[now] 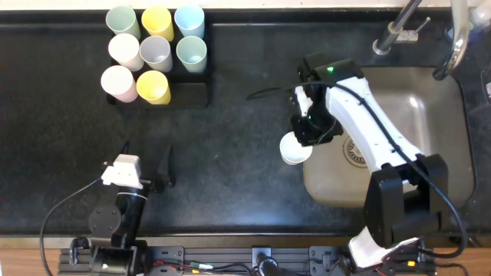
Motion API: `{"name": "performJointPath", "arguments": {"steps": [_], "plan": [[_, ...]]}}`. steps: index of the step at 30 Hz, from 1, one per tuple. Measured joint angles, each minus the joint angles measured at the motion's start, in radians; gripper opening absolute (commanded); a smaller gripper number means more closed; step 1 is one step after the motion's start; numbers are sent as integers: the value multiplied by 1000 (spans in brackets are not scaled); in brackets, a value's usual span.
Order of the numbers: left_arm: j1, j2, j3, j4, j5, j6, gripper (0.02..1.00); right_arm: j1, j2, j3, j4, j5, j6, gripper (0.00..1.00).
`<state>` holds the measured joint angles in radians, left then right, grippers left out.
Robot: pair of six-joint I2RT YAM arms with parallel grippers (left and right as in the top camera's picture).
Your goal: Store Cups
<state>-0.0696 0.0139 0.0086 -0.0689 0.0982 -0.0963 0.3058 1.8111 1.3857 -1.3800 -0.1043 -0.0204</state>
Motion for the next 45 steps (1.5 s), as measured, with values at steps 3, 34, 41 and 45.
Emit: {"name": "performJointPath", "arguments": {"steps": [3,34,41,45], "plan": [[0,0,0,0,0,0,1000,4,0,-6,1,1,0,45],[0,0,0,0,0,0,1000,332,369,1059,-77,19,237,42],[0,0,0,0,0,0,1000,363,475,1059,-51,18,262,42],[0,0,0,0,0,0,1000,365,492,1059,-48,19,267,45]]}}
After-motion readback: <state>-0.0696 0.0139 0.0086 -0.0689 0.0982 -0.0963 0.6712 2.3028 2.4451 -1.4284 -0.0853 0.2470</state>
